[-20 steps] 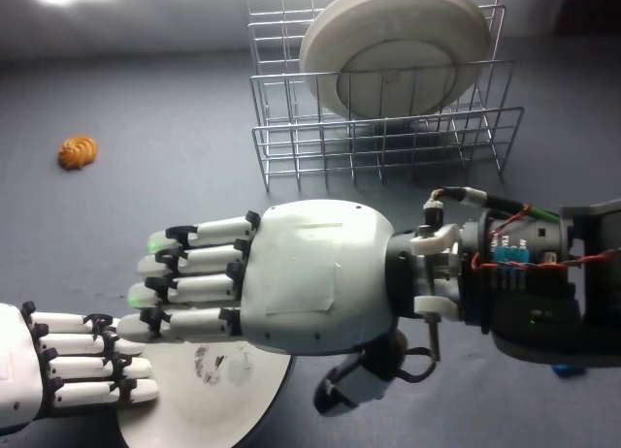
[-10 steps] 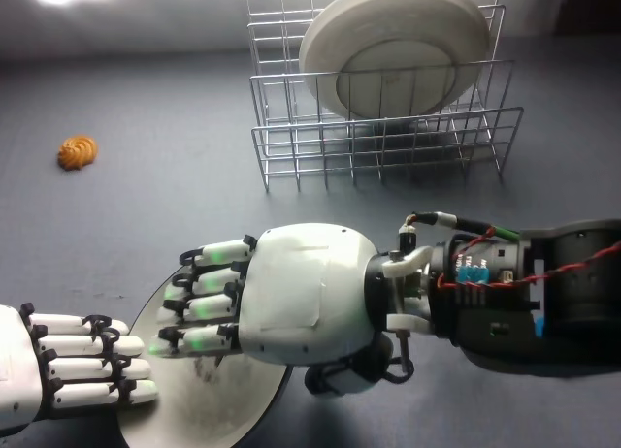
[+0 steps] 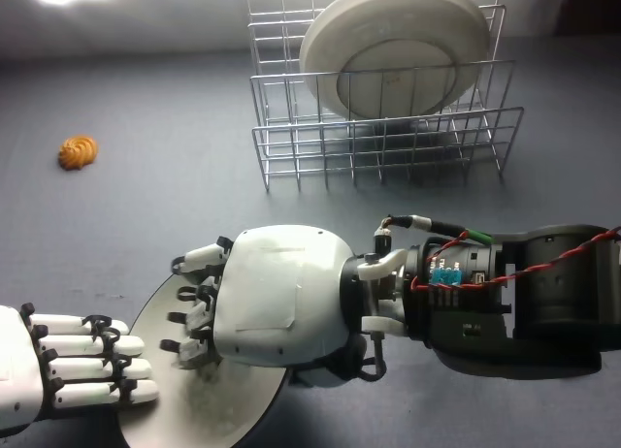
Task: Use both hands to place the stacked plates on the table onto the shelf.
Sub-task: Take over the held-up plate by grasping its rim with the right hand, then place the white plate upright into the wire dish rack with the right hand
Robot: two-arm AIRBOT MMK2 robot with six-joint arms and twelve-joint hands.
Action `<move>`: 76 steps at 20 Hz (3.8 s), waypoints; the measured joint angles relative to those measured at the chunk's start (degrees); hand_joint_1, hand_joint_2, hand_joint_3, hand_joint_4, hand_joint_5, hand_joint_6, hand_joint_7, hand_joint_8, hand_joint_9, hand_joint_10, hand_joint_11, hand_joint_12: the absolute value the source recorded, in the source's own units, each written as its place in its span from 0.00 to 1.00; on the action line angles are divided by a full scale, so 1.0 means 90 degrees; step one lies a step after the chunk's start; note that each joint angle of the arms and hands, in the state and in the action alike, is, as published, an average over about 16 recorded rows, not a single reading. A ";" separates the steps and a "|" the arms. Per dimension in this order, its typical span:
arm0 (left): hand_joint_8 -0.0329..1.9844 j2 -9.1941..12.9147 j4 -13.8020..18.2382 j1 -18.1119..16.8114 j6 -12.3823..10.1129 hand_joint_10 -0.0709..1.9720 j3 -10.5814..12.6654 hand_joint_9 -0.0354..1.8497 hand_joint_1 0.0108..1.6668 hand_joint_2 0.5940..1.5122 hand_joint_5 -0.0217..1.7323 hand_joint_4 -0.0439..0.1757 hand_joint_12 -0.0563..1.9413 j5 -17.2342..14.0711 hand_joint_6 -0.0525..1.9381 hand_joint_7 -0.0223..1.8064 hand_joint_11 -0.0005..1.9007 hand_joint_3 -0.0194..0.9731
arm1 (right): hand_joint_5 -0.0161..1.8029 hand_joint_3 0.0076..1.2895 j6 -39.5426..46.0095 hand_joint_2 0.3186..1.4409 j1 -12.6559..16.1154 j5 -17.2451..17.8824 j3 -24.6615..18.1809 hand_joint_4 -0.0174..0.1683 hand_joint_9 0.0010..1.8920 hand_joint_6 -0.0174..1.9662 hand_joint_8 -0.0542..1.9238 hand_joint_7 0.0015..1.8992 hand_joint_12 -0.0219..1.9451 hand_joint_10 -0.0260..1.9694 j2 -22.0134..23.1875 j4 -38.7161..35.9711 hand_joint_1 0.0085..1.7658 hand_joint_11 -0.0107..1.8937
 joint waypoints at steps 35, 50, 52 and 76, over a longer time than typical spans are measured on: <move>0.02 0.0410 -0.1542 -0.1343 -0.0183 0.04 0.0915 0.03 0.00 0.57 0.05 0.22 0.03 -0.0579 0.04 0.04 0.01 0.02 | 0.51 0.01 0.0071 0.60 0.0523 0.0080 -0.1491 0.13 0.65 0.48 0.45 0.56 0.54 0.15 0.1852 0.0058 0.70 0.50; 0.02 0.0455 -0.0342 -0.1881 -0.0419 0.04 0.1368 0.03 0.00 0.58 0.03 0.23 0.03 -0.1748 0.04 0.03 0.01 0.02 | 0.54 0.01 0.3246 0.63 0.1618 -0.0204 -0.2141 0.16 0.69 0.46 0.42 0.58 0.53 0.06 0.3478 -0.1103 0.69 0.47; 0.02 0.0459 -0.0143 -0.1896 -0.0422 0.04 0.1414 0.03 0.00 0.58 0.03 0.23 0.03 -0.1922 0.04 0.02 0.01 0.02 | 0.54 0.01 0.3876 0.63 0.1734 -0.0171 -0.2078 0.16 0.69 0.46 0.42 0.58 0.53 0.05 0.3530 -0.1422 0.69 0.47; 0.02 0.0440 0.0906 -0.1928 -0.0435 0.04 0.1612 0.03 0.00 0.58 0.02 0.23 0.03 -0.3179 0.04 0.03 0.01 0.02 | 0.54 0.01 0.7563 0.62 0.2811 -0.1292 -0.0775 0.12 0.72 0.46 0.40 0.59 0.53 0.04 0.3205 -0.1599 0.69 0.48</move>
